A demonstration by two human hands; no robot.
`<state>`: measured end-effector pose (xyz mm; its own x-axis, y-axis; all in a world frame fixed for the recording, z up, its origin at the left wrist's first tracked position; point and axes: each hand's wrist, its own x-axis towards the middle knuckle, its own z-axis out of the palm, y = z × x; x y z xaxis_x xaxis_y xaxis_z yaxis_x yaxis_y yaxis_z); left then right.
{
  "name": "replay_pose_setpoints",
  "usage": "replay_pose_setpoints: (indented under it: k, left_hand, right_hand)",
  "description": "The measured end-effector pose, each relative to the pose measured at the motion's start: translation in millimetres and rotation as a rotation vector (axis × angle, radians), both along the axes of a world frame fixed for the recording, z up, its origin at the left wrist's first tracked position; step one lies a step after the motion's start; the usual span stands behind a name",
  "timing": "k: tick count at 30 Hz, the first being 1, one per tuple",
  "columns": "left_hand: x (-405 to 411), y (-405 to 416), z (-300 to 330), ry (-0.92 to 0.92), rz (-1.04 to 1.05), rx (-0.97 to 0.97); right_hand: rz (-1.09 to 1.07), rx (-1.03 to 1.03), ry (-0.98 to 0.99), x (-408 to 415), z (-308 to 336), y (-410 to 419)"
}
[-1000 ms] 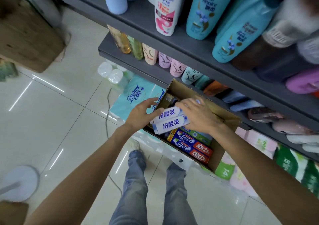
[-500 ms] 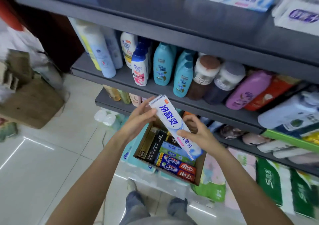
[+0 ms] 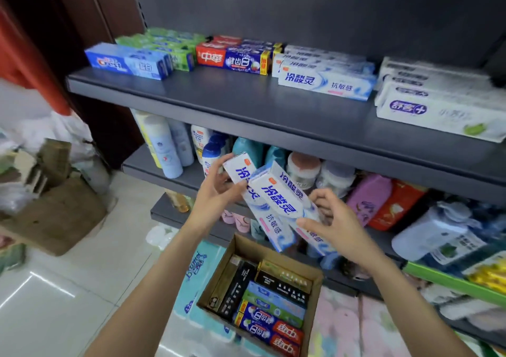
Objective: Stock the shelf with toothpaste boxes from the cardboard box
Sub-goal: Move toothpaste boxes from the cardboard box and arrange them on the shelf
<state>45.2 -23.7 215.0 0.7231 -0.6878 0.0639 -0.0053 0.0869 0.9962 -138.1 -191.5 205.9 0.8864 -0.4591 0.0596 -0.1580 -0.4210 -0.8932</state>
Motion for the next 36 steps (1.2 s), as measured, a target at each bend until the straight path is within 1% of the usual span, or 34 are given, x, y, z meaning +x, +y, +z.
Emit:
replay_pose_setpoints:
  k: [2,5,7,9,12,14,15,18,19,20,21,22,23,24,25,26,27,28,29,30,32,33,34,36]
  left_hand:
    - [7.6,0.5,17.8,-0.055,0.043,-0.024]
    - [22.6,3.8,42.3,-0.111,0.059,-0.078]
    - [35.8,5.3,56.7,-0.141,0.060,-0.102]
    - [51.4,1.7,69.7,-0.153,0.041,-0.133]
    - [70.1,-12.0,91.6,-0.150,-0.012,-0.150]
    - [79.2,-21.9,103.8,-0.144,-0.053,-0.178]
    - [83.5,-26.5,109.1,-0.139,-0.070,-0.193]
    - [96.4,-39.9,121.6,-0.099,-0.102,-0.242]
    - [99.5,-44.2,124.9,-0.082,-0.113,-0.258]
    - [102.0,-49.0,127.8,-0.068,-0.123,-0.274]
    - [104.7,-53.7,130.2,-0.059,-0.128,-0.288]
    - [108.0,-59.1,131.6,-0.054,-0.129,-0.305]
    - [110.8,-64.5,133.0,-0.053,-0.128,-0.318]
    - [112.3,-71.1,134.0,-0.049,-0.129,-0.329]
    - [112.6,-78.8,135.2,-0.036,-0.137,-0.341]
    - [112.6,-88.3,134.9,-0.013,-0.149,-0.353]
    - [111.4,-97.8,134.5,0.023,-0.164,-0.365]
    - [109.6,-108.0,132.3,0.039,-0.168,-0.361]
    - [108.8,-117.2,128.2,0.007,-0.154,-0.333]
    - [109.3,-125.5,122.4,-0.121,-0.112,-0.254]
    - [115.9,-138.7,106.5,-0.552,0.023,-0.023]
    - [119.4,-142.3,99.5,-0.731,0.084,0.057]
    - [121.9,-144.0,94.2,-0.839,0.118,0.106]
    - [124.8,-146.9,89.2,-0.932,0.147,0.140]
  right_hand:
    - [-0.037,-0.078,-0.046,-2.9,22.4,-7.8]
    - [-0.036,-0.174,-0.153,0.0,66.1,-18.6]
    - [-0.095,-0.245,-0.229,11.2,98.4,-32.7]
    - [-0.176,-0.404,-0.259,32.4,127.6,-50.2]
    - [-0.275,-0.673,-0.170,79.5,155.7,-76.4]
    - [-0.278,-0.883,-0.054,113.9,162.8,-92.6]
    - [-0.275,-0.953,0.015,130.3,162.8,-100.1]
    - [-0.247,-1.042,0.266,169.8,150.4,-120.7]
    - [-0.249,-1.067,0.294,176.2,145.7,-124.5]
    - [-0.267,-1.066,0.260,178.6,142.2,-127.2]
    - [-0.292,-1.041,0.150,177.2,140.3,-128.7]
    - [-0.294,-0.973,0.007,172.6,140.7,-125.8]
    - [-0.254,-0.841,-0.136,164.6,143.6,-119.1]
    - [-0.172,-0.634,-0.213,155.6,148.5,-107.6]
    - [-0.056,-0.417,-0.229,146.4,153.3,-96.3]
    - [0.030,-0.296,-0.195,139.0,155.4,-89.5]
    - [0.064,-0.317,-0.133,133.4,156.8,-85.5]
    - [0.049,-0.424,-0.065,128.9,157.2,-86.3]
    - [0.003,-0.553,-0.012,125.5,156.1,-91.0]
    - [-0.069,-0.680,0.042,122.8,155.8,-96.7]
    - [-0.168,-0.845,0.115,118.5,154.1,-107.9]
    - [-0.178,-0.899,0.137,117.2,151.4,-113.8]
    - [-0.174,-0.945,0.163,116.0,148.1,-117.7]
    - [-0.181,-1.056,0.180,116.3,142.8,-121.3]
